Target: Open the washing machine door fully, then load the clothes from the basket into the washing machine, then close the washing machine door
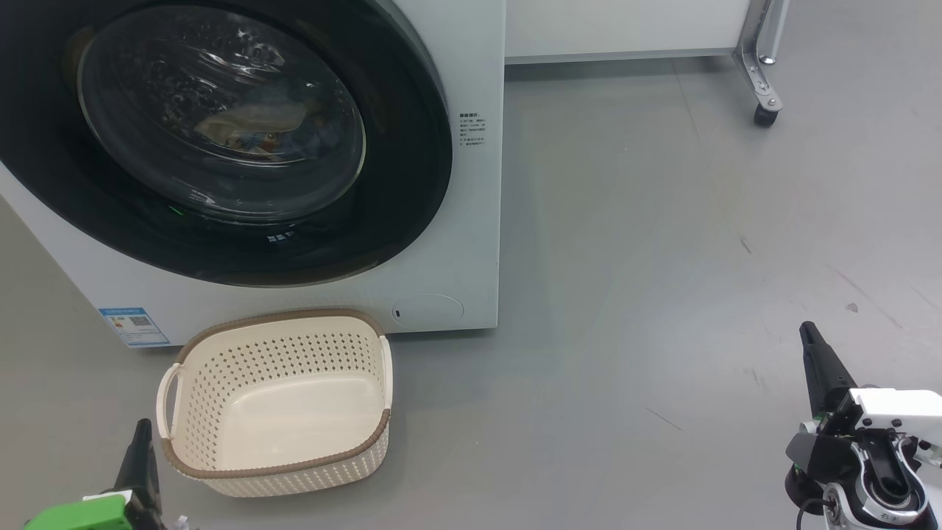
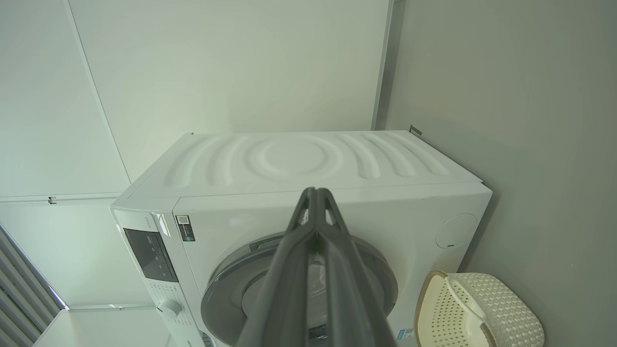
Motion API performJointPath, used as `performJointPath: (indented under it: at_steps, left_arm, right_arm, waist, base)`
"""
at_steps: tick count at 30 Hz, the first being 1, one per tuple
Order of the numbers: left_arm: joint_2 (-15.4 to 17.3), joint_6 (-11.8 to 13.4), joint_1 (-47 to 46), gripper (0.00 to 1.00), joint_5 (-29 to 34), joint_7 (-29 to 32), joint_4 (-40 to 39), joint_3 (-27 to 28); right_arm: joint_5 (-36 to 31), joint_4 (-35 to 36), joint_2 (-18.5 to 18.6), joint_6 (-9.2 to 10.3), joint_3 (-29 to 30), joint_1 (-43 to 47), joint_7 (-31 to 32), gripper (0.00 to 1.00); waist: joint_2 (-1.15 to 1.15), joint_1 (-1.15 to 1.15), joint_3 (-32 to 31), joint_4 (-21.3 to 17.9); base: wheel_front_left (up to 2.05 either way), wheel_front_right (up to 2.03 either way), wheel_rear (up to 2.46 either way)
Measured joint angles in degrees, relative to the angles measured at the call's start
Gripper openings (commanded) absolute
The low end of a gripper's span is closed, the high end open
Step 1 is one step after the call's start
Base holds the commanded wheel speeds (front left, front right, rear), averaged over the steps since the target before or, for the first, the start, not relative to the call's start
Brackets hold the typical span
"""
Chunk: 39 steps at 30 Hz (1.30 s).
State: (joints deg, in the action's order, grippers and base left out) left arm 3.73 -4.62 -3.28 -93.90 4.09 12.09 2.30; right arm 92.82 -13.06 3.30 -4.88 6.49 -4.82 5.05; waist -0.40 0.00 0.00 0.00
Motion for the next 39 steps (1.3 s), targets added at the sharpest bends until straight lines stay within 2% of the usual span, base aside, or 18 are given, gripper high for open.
performJointPath:
  at_steps: [39]
  left_arm:
    - [0.0, 0.0, 0.0, 0.00, 0.0, 0.3, 0.0, 0.1]
  right_arm:
    - [0.0, 0.0, 0.0, 0.00, 0.0, 0.0, 0.0, 0.00]
  waist:
    - [0.00, 0.00, 0.0, 0.0]
  base:
    - [0.00, 0.00, 0.00]
